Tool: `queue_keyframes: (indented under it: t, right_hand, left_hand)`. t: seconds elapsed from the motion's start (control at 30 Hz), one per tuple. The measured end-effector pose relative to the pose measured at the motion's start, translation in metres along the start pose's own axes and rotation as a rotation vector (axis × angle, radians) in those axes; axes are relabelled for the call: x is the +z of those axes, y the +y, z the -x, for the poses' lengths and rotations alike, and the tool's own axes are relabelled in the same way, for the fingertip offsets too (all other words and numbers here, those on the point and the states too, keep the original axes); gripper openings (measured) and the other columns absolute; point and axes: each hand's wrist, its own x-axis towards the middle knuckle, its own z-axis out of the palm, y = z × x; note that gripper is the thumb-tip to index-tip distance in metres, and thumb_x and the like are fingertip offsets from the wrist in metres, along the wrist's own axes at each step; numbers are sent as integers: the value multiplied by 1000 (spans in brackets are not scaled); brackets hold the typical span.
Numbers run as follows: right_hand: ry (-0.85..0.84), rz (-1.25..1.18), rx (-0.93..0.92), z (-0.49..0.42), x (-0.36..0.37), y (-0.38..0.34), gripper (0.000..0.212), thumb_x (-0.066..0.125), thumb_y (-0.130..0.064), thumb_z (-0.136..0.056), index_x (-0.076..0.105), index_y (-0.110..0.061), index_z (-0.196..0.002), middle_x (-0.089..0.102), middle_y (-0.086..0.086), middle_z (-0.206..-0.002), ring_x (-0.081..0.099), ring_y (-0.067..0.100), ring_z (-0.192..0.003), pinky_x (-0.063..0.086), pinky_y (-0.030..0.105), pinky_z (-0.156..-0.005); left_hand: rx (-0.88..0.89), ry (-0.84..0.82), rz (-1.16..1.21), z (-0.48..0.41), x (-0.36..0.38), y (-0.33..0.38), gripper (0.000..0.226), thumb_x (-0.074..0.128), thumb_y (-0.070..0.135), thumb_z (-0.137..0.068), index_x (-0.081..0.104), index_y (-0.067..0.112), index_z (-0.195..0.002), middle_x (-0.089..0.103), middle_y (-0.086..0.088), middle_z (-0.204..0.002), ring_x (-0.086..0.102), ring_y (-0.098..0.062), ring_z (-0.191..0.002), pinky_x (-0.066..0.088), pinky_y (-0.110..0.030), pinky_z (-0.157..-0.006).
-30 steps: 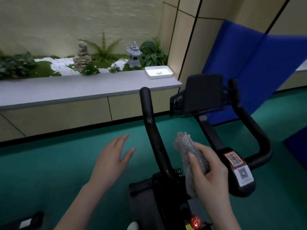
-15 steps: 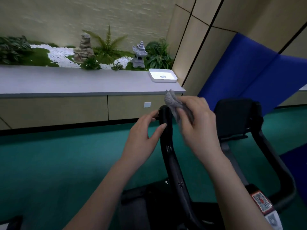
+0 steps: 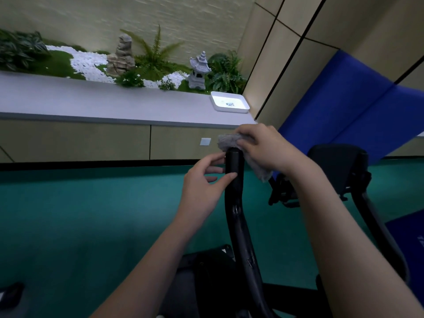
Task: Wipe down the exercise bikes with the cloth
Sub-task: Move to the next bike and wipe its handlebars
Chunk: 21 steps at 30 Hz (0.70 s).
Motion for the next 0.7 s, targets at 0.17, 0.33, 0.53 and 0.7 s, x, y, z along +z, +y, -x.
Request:
queue_keyframes:
  t: [0.17, 0.33, 0.53, 0.7]
  right_hand:
    - [348, 5, -13, 28, 20, -8, 19, 55, -4, -86, 68, -8, -99, 68, 10, -93, 58, 27, -92, 44, 31, -77]
    - [550, -22, 29, 40, 49, -6, 24, 56, -4, -88, 66, -5, -110, 66, 13, -96, 57, 32, -93, 37, 26, -77]
    - [596, 47, 83, 62, 73, -11, 29, 45, -10, -88, 62, 3, -108, 62, 18, -81, 56, 36, -78, 39, 37, -64]
    - [536, -233, 187, 61, 81, -5, 28, 42, 0, -94, 56, 4, -117, 62, 18, -101, 56, 35, -96, 39, 33, -77]
  left_hand:
    - [-2, -16, 30, -4, -1, 0, 43, 75, -1, -74, 60, 32, -98, 68, 5, -100, 65, -19, -91, 54, -37, -85]
    - [3, -77, 68, -5, -5, 3, 45, 73, -7, -74, 60, 29, -98, 65, 8, -95, 61, -6, -83, 52, -18, -76]
    - [-3, -165, 86, -9, -16, 0, 48, 71, -11, -73, 61, 20, -109, 66, -1, -103, 63, -18, -89, 54, -22, -80]
    - [-10, -171, 103, -11, -18, 1, 48, 71, -13, -72, 62, 8, -113, 68, -8, -108, 63, -21, -91, 55, -30, -86]
